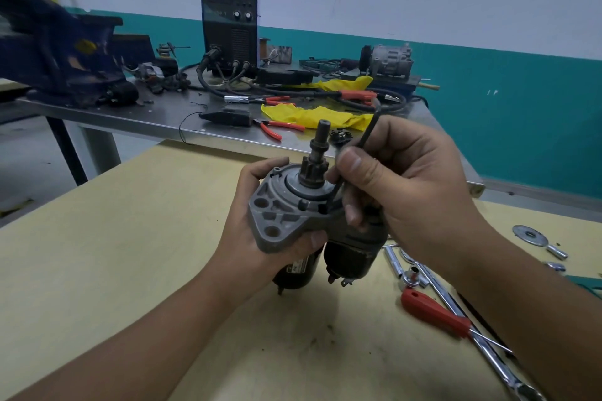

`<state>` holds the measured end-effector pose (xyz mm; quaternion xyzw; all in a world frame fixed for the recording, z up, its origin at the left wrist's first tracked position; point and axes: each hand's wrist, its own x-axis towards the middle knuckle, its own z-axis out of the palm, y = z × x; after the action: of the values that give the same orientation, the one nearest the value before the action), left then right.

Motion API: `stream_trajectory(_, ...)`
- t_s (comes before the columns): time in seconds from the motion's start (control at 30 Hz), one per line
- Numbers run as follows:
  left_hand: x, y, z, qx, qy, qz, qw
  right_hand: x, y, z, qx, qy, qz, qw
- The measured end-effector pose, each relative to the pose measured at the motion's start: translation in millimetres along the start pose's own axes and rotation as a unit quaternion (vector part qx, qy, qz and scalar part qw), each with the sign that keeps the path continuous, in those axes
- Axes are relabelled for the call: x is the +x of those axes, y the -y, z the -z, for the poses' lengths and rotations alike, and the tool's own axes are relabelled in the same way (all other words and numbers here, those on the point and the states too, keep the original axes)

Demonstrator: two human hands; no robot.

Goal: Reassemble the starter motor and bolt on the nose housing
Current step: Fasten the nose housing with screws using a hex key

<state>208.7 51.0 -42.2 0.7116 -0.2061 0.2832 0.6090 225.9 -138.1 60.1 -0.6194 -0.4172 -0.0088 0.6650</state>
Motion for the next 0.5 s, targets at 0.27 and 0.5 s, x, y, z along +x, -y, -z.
stream_trajectory(0.27,2.4,0.1,-2.1,-0.012,-0.002,0.016,1.0,-1.4,-6.0,-2.7,0.012,-0.056,-0.004,0.998)
stream_trajectory(0.5,-0.4,-3.5,-1.0,-0.014,-0.006,0.006,1.0,2.9,3.6,7.0,-0.013,0.061,-0.024,0.998)
